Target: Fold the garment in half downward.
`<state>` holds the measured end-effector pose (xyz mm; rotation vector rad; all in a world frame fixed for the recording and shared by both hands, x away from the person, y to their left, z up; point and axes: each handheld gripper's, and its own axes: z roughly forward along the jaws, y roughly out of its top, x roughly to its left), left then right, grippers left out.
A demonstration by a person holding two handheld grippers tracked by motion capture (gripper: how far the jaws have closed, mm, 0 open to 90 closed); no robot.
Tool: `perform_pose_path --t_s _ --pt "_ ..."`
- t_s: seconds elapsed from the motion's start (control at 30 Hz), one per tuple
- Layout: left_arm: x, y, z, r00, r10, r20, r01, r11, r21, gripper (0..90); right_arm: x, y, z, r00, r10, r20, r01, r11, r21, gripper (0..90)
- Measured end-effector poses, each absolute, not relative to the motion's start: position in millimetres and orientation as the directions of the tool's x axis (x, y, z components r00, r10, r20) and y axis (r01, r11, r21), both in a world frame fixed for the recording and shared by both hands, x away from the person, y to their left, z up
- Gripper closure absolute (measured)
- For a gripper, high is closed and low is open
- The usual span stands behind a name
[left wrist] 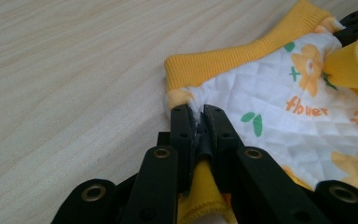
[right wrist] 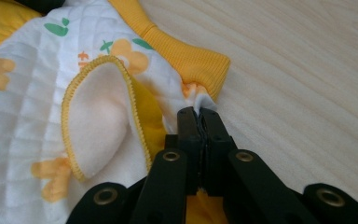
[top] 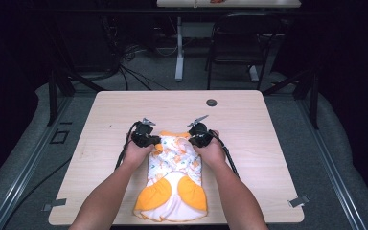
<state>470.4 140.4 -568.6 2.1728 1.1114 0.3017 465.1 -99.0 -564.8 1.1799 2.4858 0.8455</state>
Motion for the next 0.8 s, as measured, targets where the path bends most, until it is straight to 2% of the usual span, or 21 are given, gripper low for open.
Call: perform_pose_path --t_s 0.03,0.33,0.8 --pt "470 141 -567 0.616 0.782 -0.096 0.629 -0.415 0.657 83.3 465 -100 -562 -0.653 0.757 -0.001 0.614 0.53 0.585 88.3" --pt "468 145 -553 0.622 0.773 -0.124 0.616 -0.384 0.688 83.6 463 -109 -547 -0.68 0.733 -0.012 0.571 0.539 0.619 88.3" --pt "466 150 -527 0.629 0.772 -0.094 0.57 -0.376 0.731 83.5 457 -113 -519 -0.696 0.717 -0.046 0.514 0.542 0.666 88.3"
